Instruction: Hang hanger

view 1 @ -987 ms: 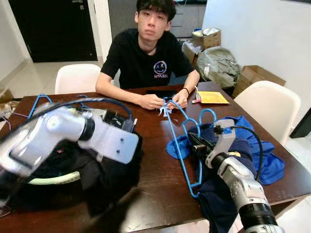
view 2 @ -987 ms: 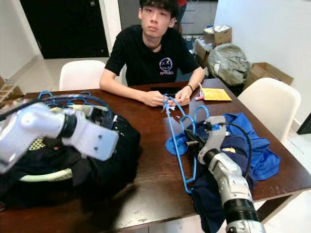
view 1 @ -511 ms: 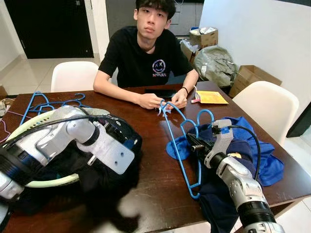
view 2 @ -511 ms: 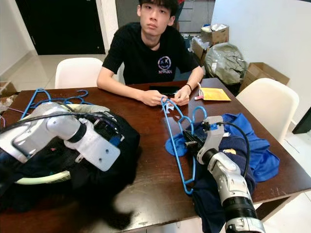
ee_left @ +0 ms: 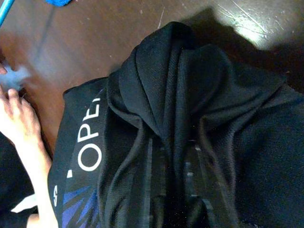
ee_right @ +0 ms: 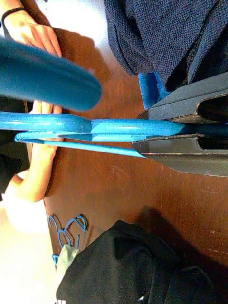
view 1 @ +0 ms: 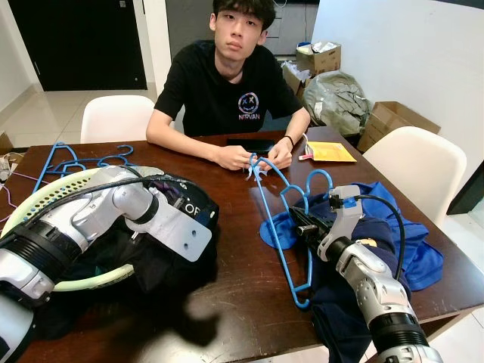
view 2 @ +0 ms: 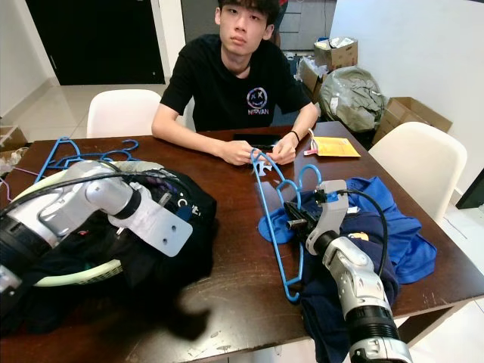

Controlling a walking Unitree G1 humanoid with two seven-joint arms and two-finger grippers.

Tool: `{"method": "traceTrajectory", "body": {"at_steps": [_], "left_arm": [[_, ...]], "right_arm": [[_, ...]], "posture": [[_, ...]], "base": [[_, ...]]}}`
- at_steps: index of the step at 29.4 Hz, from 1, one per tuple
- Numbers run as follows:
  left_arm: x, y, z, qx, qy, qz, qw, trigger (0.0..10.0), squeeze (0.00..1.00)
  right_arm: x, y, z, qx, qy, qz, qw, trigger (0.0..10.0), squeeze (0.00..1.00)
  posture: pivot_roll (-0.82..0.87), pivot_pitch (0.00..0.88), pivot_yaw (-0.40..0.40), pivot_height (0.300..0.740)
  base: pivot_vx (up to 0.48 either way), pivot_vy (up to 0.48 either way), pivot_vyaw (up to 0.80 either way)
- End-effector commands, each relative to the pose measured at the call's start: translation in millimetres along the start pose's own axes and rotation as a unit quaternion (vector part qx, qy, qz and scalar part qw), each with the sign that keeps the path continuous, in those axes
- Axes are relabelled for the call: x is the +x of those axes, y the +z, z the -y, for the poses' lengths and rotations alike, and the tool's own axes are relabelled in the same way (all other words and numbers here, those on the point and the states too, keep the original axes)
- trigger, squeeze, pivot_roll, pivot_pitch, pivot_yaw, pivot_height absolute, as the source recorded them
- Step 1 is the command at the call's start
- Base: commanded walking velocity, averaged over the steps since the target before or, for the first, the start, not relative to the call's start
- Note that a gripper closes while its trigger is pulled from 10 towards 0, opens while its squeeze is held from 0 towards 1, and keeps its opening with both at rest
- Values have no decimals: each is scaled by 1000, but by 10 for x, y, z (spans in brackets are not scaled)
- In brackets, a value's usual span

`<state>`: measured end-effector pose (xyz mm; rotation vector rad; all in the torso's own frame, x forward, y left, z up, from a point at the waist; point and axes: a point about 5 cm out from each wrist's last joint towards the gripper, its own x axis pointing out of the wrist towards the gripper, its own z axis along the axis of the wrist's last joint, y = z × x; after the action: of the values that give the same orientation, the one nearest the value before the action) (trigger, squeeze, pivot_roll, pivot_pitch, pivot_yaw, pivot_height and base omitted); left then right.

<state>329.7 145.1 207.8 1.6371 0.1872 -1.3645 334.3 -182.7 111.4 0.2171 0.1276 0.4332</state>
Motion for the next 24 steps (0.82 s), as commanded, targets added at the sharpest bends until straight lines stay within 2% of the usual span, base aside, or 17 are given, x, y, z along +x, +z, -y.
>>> {"method": "traceTrajectory", "body": {"at_steps": [1,5,7,8,9,10,12,13,14,15,16,17,20,21,22,23,24], "left_arm": [[-16,-15,-41,2,7,-1,1000,0,0],[-75,-13,-96,-1,27,10,1000,0,0],[-297,160,-314,-14,96,85,992,0,0],[-297,160,-314,-14,96,85,992,0,0],[-401,239,-403,-16,125,120,985,0,0],[-669,374,-638,-17,203,176,963,0,0],[-669,374,-638,-17,203,176,963,0,0],[-1004,454,-865,-20,285,223,932,0,0],[-1004,454,-865,-20,285,223,932,0,0],[-1337,487,-1019,-27,348,266,899,0,0],[-1337,487,-1019,-27,348,266,899,0,0],[-1551,505,-1094,-30,384,294,874,0,0],[-1644,500,-1117,-33,398,305,864,0,0],[-1913,449,-1154,-35,421,320,848,0,0],[-1913,449,-1154,-35,421,320,848,0,0],[-2186,407,-1179,-40,441,338,831,0,0],[-2186,407,-1179,-40,441,338,831,0,0]], "right_arm": [[-24,-119,21,5,-9,-21,1000,10000,0],[-20,-119,19,6,-9,-19,1000,10000,0],[-19,-118,18,8,-9,-18,1000,10000,0],[-19,-118,18,8,-9,-18,1000,10000,0],[-19,-118,17,8,-10,-17,1000,10000,0],[-19,-117,17,8,-9,-17,1000,10000,0],[-19,-117,17,8,-9,-17,1000,10000,0],[-17,-116,14,9,-9,-16,1000,10000,0],[-17,-116,14,9,-9,-16,1000,10000,0],[-12,-115,7,10,-9,-16,1000,10000,0],[-12,-115,7,10,-9,-16,1000,10000,0],[-9,-115,3,10,-9,-15,1000,10000,0],[-6,-116,-1,10,-9,-15,1000,10000,0],[-2,-116,-4,12,-9,-13,1000,10000,0],[-2,-116,-4,12,-9,-13,1000,10000,0],[2,-114,-5,13,-10,-11,1000,10000,0],[2,-114,-5,13,-10,-11,1000,10000,0]], "posture": [[15,0,-38,740],[15,0,-35,740],[17,0,-33,740],[17,0,-33,740],[17,0,-33,740],[17,0,-33,740],[17,0,-33,740],[25,0,-28,740],[25,0,-28,740],[28,0,-23,740],[28,0,-23,740],[28,0,-23,740],[28,0,-22,740],[30,0,-11,740],[30,0,-11,740],[31,0,-2,740],[31,0,-2,740]], "base": [[0,0,0],[0,0,0],[0,0,0],[0,0,0],[0,0,0],[0,0,0],[0,0,0],[0,0,0],[0,0,0],[0,0,0],[0,0,0],[0,0,0],[0,0,0],[0,0,0],[0,0,0],[0,0,0],[0,0,0]]}}
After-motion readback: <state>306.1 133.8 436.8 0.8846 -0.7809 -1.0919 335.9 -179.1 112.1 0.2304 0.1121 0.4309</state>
